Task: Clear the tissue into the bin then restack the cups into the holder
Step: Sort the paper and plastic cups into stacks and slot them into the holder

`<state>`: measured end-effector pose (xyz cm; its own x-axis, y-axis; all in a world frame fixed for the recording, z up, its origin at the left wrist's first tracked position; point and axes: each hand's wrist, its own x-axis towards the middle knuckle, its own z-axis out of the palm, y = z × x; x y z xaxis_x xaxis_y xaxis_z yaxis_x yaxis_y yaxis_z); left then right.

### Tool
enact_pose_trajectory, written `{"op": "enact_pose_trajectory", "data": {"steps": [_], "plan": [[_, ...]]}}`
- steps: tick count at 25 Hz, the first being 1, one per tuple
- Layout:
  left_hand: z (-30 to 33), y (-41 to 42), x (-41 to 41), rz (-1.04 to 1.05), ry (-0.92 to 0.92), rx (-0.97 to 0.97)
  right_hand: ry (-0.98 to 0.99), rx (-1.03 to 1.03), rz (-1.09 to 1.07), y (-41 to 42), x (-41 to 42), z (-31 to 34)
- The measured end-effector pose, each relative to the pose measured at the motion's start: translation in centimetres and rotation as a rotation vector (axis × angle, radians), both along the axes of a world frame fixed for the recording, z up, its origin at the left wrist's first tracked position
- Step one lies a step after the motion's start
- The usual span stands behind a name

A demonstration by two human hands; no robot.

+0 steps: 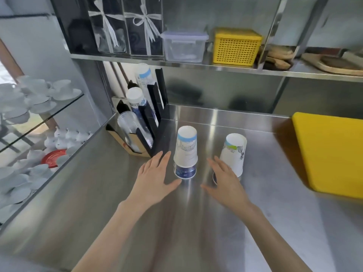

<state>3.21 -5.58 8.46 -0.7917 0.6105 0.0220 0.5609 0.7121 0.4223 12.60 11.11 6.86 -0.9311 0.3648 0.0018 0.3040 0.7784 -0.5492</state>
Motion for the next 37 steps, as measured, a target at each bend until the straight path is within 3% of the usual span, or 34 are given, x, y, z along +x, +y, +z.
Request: {"op": "enact_pose_trajectory", "data": {"steps": [8,18,23,30,37], "plan": [[-0.9,3.8,-5.8,0.009,-0.25,0.219,0.061,-0.21,-0.049,1.2,-4.6,-0.3],[-3.5,8.0,-11.3,-0.02,-0.341,0.326,0.12,-0.348,-0.177,2.3,-10.8,-1.2],[-2.9,8.0,-11.1,-0.016,-0.317,0.422,0.195,-0.364,-0.182,1.9,-11.0,-0.6],[3.2,6.9,-9.8,-0.108,-0.139,0.584,0.428,-0.254,-0.141,1.2,-9.5,5.0],[6.5,3.9,-7.0,-0.123,-0.047,0.647,0.517,-0.267,-0.069,-0.8,-7.1,7.4]]}}
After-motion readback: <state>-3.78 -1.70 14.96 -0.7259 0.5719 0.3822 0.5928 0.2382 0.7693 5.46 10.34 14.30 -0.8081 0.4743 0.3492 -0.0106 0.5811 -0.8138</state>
